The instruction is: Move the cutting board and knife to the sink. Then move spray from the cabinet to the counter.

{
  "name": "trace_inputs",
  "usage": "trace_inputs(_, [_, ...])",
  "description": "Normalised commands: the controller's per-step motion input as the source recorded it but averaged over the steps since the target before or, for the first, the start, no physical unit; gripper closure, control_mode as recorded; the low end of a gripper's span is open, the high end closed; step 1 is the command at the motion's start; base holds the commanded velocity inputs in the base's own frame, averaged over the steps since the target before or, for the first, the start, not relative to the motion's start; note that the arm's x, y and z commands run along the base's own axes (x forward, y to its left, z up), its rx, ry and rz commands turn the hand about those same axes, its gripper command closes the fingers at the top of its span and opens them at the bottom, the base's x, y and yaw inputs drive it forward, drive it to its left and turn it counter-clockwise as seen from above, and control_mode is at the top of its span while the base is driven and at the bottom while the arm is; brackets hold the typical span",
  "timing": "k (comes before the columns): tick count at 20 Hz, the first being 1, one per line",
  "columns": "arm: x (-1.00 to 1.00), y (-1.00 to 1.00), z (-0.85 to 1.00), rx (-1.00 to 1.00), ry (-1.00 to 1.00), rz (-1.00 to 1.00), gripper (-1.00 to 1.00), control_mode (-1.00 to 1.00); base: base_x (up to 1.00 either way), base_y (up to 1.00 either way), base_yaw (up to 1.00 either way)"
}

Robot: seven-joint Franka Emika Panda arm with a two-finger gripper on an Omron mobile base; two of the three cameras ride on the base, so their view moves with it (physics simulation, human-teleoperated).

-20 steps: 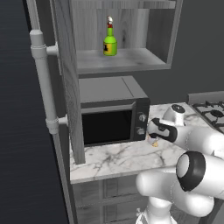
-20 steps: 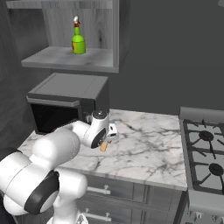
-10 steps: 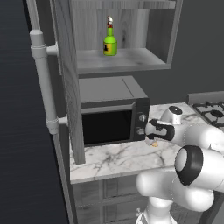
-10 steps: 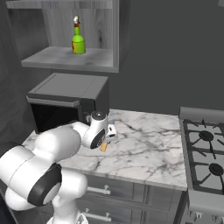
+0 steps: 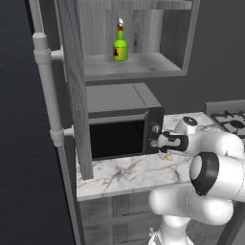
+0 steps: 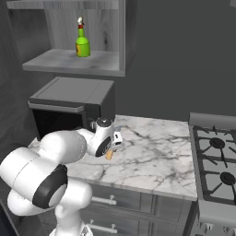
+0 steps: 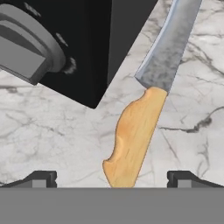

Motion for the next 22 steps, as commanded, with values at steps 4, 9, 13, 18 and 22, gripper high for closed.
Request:
trace_inputs(4, [0.12, 0.00, -0.04, 0.00, 0.01, 0.00, -1.00, -1.00, 0.00, 0.00, 0.00])
trace_inputs(9, [0.14, 0.00, -0.05, -0.01, 0.05, 0.00, -1.00, -1.00, 0.00, 0.00, 0.00])
trace_inputs(13, [0.18, 0.00, -0.10, 0.00, 0.11, 0.00, -1.00, -1.00, 0.00, 0.00, 0.00])
trace_inputs(18, [0.17, 0.00, -0.13, 0.00, 0.11, 0.00, -1.00, -1.00, 0.00, 0.00, 0.00])
trace_inputs(22, [0.17, -0.01, -0.11, -0.01, 0.05, 0.00, -1.00, -1.00, 0.00, 0.00, 0.00])
